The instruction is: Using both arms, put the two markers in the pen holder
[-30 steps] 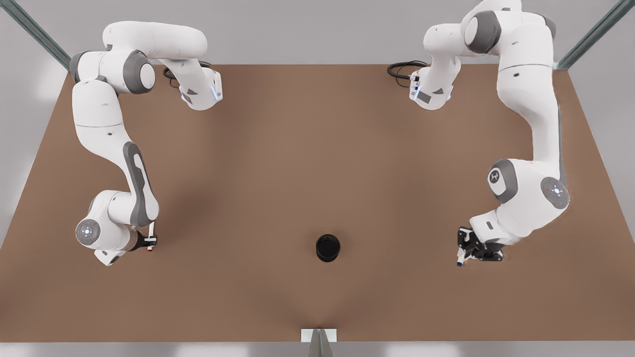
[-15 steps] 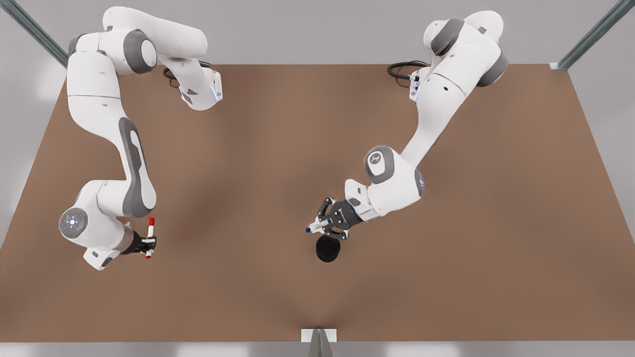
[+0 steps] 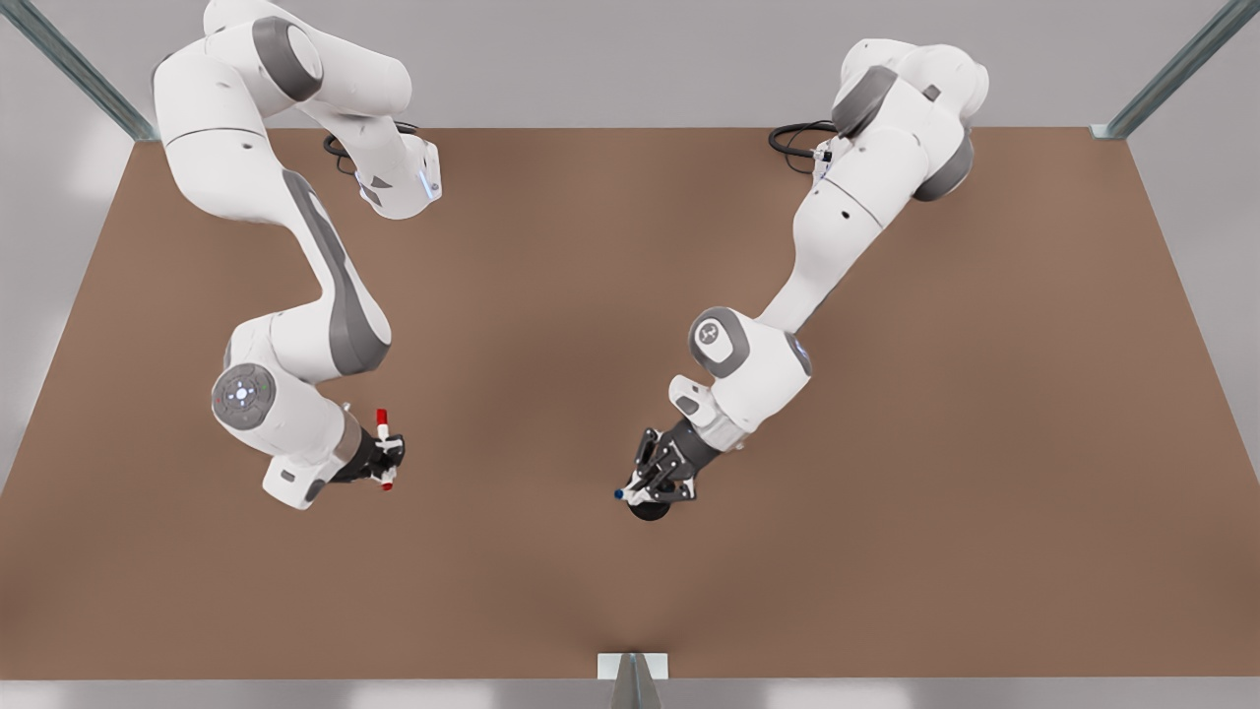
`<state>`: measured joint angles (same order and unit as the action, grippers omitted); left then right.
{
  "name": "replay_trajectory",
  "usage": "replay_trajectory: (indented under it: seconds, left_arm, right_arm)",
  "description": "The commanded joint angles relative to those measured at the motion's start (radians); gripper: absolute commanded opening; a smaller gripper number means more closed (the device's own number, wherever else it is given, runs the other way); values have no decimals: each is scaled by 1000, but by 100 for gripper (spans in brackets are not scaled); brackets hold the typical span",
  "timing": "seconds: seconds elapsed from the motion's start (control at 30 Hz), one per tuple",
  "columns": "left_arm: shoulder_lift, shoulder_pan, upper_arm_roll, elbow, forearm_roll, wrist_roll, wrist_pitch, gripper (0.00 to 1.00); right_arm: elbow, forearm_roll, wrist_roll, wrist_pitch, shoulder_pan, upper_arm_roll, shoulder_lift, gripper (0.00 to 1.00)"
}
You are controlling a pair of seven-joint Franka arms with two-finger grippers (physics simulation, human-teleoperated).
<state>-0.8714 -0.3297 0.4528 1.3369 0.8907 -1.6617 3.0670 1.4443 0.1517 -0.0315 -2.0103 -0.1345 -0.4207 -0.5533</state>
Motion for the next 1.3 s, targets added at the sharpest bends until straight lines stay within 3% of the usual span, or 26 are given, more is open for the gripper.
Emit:
replay_trajectory:
  seconds: [0.0, 0.4, 0.43, 0.53, 0.87, 1.0, 1.13, 1.2, 1.27]
  left_arm:
    - [-14, -12, 1, -12, 1, -322, 53, 21]
    - [-69, -69, 3, -54, 2, -303, 101, 24]
    - [-70, -77, 3, -54, 4, -279, 101, 100]
    - [-70, -78, 1, -54, 2, -268, 101, 100]
    - [-52, -60, 3, -54, 4, -193, 96, 100]
    - [124, 138, 3, 50, -13, 212, -350, 100]
    - [313, 169, -240, 82, -263, 623, -892, 100]
    - [367, 169, -336, 38, -530, 882, -1198, 100]
    - [411, 166, -450, 18, -605, 1161, -1413, 100]
  right_arm:
    - [-5, 29, 280, 16, 1, -4, 1, 23]
    - [-10, 26, 363, 18, 27, -38, 15, 23]
    - [-10, 28, 363, 16, 24, -53, 15, 23]
    - [-13, 29, 443, -22, 49, -92, 12, 23]
    - [-19, 28, 510, -274, 115, -87, -24, 24]
    - [-13, 26, 516, -357, 138, -87, -47, 23]
    - [-15, 29, 581, -510, 213, -78, -74, 23]
    - [-21, 31, 585, -593, 251, -79, -85, 23]
    - [-50, 38, 578, -702, 276, -75, -114, 23]
